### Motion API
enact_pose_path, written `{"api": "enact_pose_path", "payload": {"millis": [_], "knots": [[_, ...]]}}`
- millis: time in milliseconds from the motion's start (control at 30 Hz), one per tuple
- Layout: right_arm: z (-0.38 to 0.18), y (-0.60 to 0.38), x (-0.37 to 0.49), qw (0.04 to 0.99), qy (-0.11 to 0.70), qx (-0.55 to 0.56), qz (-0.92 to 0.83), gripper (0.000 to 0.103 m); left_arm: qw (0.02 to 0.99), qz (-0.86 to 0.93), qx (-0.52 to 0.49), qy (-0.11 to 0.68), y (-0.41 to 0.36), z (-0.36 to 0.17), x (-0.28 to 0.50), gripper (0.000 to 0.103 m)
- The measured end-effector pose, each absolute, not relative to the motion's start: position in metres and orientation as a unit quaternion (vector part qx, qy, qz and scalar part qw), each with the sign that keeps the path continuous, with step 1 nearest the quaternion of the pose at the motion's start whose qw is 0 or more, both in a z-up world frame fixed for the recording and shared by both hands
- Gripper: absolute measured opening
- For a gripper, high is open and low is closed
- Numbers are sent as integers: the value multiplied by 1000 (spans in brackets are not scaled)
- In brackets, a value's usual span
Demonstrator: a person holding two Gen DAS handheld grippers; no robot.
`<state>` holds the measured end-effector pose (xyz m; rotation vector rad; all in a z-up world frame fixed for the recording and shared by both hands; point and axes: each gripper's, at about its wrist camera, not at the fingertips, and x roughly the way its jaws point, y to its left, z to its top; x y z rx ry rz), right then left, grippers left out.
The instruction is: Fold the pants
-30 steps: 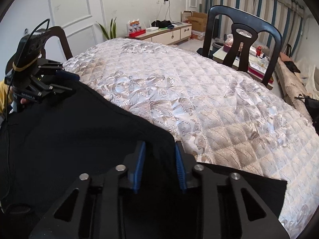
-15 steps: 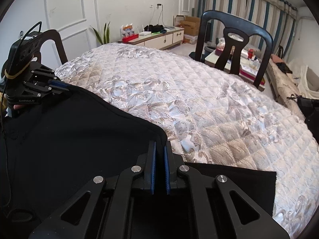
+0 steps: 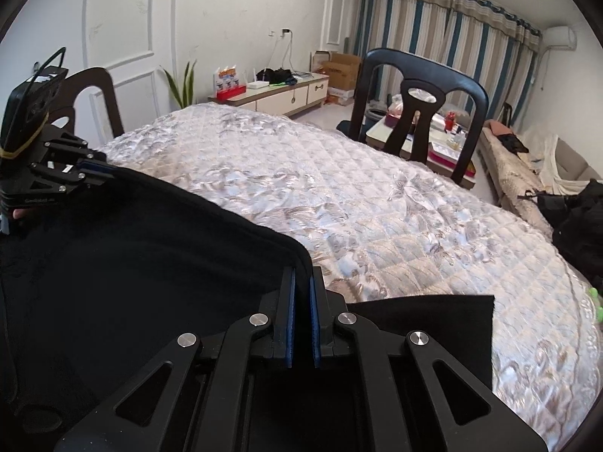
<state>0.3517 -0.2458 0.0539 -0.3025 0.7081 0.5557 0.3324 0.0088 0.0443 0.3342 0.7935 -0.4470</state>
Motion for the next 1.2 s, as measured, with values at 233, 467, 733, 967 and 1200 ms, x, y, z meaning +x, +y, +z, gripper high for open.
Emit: {"api": "enact_pose_path", "payload": {"millis": [233,467,733,967,1200], "knots": [[63,-248,313,891,334,-155,265,6,890,-208,160,373,8,53,299,11],[66,-246,265,891,328,-174,262,6,894,-201,164,366,7,59,255,11],[72,-248,222,892,320,-187,257,6,897,-204,155,360,10,62,212,11],[72,-247,176,891,314,-197,261,6,899,-206,153,355,12,55,170,11],[68,-250,143,894,312,-195,256,6,899,-208,152,354,10,48,136,11]]}}
